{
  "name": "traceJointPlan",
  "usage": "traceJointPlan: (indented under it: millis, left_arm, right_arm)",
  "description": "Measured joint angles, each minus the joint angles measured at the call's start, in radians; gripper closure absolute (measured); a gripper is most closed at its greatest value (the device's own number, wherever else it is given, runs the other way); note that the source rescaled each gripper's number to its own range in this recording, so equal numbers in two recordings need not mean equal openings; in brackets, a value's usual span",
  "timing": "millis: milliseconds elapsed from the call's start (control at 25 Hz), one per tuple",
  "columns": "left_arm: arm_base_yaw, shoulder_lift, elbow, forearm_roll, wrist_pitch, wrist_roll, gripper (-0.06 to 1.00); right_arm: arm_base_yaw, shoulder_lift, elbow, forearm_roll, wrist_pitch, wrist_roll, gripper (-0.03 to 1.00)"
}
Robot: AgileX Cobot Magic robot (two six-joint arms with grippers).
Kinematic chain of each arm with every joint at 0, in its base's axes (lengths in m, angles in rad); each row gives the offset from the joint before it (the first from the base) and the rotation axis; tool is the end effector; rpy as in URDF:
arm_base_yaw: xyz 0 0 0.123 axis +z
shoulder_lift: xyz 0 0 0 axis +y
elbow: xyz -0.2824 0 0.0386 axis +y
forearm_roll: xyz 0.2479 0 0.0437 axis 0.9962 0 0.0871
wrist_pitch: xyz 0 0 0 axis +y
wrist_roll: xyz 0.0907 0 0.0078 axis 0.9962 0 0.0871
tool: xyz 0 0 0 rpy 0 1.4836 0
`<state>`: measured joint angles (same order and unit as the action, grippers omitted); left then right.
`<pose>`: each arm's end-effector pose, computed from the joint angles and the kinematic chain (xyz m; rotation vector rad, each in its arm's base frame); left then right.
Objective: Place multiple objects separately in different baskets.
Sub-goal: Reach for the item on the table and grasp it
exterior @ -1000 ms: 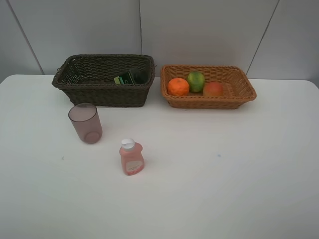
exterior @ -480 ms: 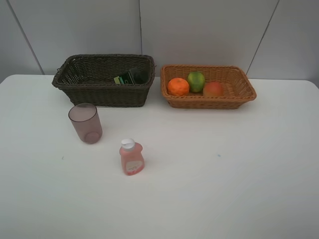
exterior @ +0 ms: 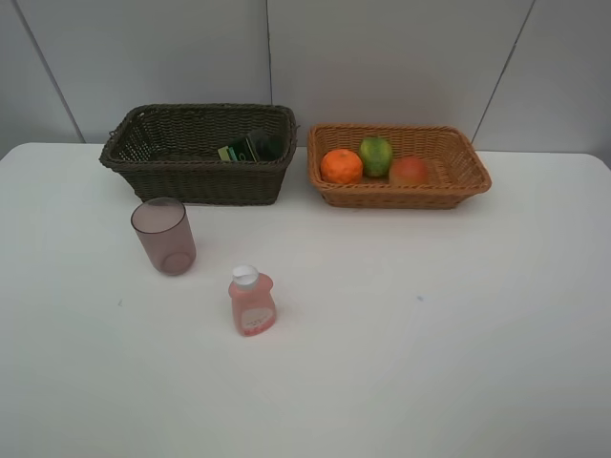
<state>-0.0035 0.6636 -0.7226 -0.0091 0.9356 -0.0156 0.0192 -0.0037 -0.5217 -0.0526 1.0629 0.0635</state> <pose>0.1102 -0.0011 0.3209 -0.0171 2.3602 -0.0206 -0.0081 -0.0043 0.2830 0.0480 2.0194 -0.0102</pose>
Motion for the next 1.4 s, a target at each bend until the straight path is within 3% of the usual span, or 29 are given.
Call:
traceJointPlan:
  millis: [240, 480, 800, 1040, 1400]
  left_arm:
    - [-0.012, 0.307, -0.067, 0.002, -0.012, 0.005, -0.03]
    - [-0.159, 0.524, -0.068, 0.047, -0.078, 0.006, -0.03]
    - [-0.256, 0.749, -0.168, 0.07, -0.136, -0.04, -0.03]
    - [-0.266, 0.866, -0.227, 0.087, -0.222, -0.142, -0.03]
    - [-0.266, 0.982, -0.229, 0.089, -0.389, -0.178, -0.03]
  right_arm:
    - [0.0, 0.0, 0.0, 0.0, -0.001, 0.0, -0.01]
    - [0.0, 0.0, 0.0, 0.0, -0.001, 0.0, -0.01]
    - [0.0, 0.0, 0.0, 0.0, -0.001, 0.0, -0.01]
    - [0.0, 0.0, 0.0, 0.0, -0.001, 0.0, -0.01]
    - [0.0, 0.0, 0.0, 0.0, -0.001, 0.0, -0.01]
